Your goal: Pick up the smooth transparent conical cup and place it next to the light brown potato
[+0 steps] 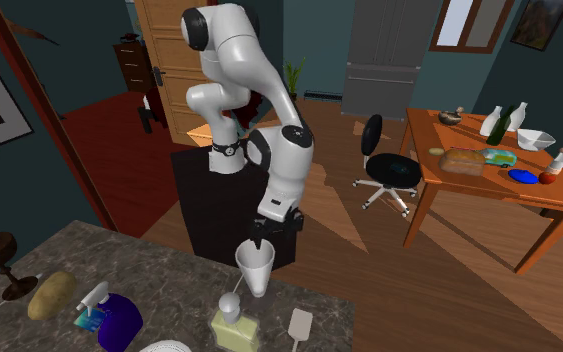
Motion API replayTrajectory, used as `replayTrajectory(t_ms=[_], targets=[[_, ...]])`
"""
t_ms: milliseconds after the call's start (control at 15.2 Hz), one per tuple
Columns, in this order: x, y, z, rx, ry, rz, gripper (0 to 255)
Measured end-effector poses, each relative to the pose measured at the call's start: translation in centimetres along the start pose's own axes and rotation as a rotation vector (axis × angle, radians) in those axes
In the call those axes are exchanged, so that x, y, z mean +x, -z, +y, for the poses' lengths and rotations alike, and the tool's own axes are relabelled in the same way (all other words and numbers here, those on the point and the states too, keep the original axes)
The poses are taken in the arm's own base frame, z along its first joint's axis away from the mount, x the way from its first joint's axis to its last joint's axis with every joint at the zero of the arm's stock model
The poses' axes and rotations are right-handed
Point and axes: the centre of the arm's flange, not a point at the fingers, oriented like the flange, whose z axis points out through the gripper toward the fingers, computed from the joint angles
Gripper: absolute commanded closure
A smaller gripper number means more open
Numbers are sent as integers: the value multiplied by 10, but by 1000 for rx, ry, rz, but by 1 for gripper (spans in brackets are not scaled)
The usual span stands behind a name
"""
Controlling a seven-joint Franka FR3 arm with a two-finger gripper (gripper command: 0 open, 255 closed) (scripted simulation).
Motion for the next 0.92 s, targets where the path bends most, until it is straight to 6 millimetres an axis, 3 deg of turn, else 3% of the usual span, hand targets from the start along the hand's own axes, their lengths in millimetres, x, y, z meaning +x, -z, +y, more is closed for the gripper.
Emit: replayTrajectory(t_ms=[396,792,858,924], targets=[[2,-31,-1,-1,0,0,0],[2,-34,0,-1,0,0,0],[2,-34,0,-1,0,0,255],[2,-34,0,-1,0,0,255]])
